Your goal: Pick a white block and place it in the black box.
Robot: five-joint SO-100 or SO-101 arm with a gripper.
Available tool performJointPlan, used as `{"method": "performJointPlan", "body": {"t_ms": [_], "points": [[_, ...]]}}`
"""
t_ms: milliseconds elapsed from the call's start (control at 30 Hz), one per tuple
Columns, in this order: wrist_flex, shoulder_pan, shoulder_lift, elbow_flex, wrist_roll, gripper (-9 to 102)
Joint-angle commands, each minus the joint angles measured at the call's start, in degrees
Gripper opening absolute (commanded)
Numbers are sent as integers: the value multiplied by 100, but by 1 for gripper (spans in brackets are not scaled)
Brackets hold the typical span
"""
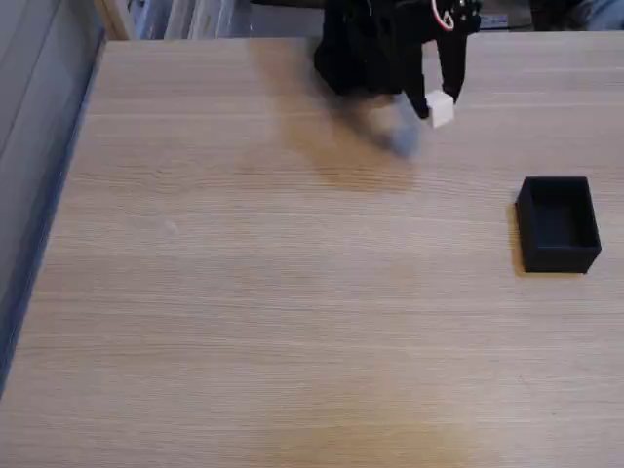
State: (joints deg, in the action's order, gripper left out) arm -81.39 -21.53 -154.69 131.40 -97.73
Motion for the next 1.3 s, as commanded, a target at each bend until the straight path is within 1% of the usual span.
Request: {"method": "performJointPlan", "body": {"t_ms": [0, 200, 533, 900, 1100, 1267], "points": [[299, -448, 554, -580, 123, 0], [809, -984, 1969, -1573, 615, 0], [1450, -1292, 3797, -2716, 1099, 0], [1635, -1494, 5098, -3612, 1573, 0], [1723, -1547, 5555, -4025, 1591, 0], [1749, -1459, 5599, -3973, 1512, 1]]}}
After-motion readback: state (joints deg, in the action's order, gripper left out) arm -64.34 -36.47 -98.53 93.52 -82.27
